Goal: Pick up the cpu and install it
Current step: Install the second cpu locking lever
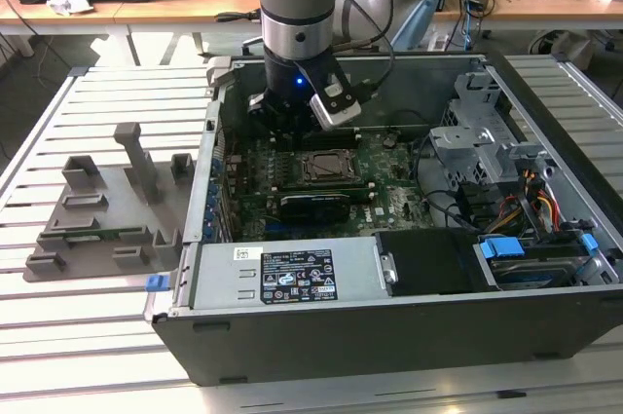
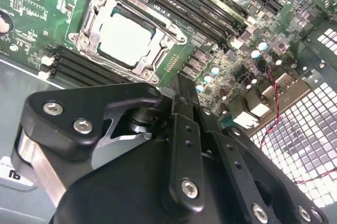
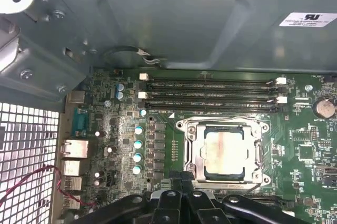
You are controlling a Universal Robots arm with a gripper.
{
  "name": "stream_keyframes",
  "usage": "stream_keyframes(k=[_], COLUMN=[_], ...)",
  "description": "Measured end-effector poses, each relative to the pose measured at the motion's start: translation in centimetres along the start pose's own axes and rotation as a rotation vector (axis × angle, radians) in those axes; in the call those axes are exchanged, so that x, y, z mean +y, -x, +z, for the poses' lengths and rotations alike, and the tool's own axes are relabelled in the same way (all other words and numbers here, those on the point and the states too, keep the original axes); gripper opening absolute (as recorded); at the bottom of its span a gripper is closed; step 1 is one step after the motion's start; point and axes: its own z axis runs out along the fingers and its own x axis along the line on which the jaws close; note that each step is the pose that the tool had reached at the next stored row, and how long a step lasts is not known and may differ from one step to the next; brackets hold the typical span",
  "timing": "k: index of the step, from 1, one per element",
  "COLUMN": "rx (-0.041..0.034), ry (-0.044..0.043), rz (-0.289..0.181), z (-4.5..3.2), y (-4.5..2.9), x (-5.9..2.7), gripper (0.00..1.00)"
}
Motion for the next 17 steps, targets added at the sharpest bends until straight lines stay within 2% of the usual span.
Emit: stream_keyframes(k=[1, 3, 4, 7, 9, 13, 14, 15, 16, 17], rx=[0.0000, 0.0002, 0.0013, 0.0024, 0.0023, 0.0020, 0.0021, 0.0025, 0.0028, 0.0030], ry=[0.0000, -0.0003, 0.0000, 0.0000, 0.0000, -0.0004, -0.0067, -0.0195, -0.0384, -0.0465], rz=[0.000, 0.000, 0.000, 0.001, 0.003, 0.004, 0.005, 0.005, 0.005, 0.005], z=[0.00, -0.01, -0.01, -0.01, -0.01, -0.01, 0.01, 0.02, 0.04, 0.06], y=[0.00, 0.50, 1.87, 3.99, 4.28, 4.29, 4.29, 4.31, 4.34, 4.36], x=[0.00, 0.01, 0.06, 0.06, 0.05, 0.06, 0.14, 0.26, 0.42, 0.48], gripper=[0.11, 0.11, 0.11, 0.11, 0.11, 0.11, 0.11, 0.11, 0.11, 0.11])
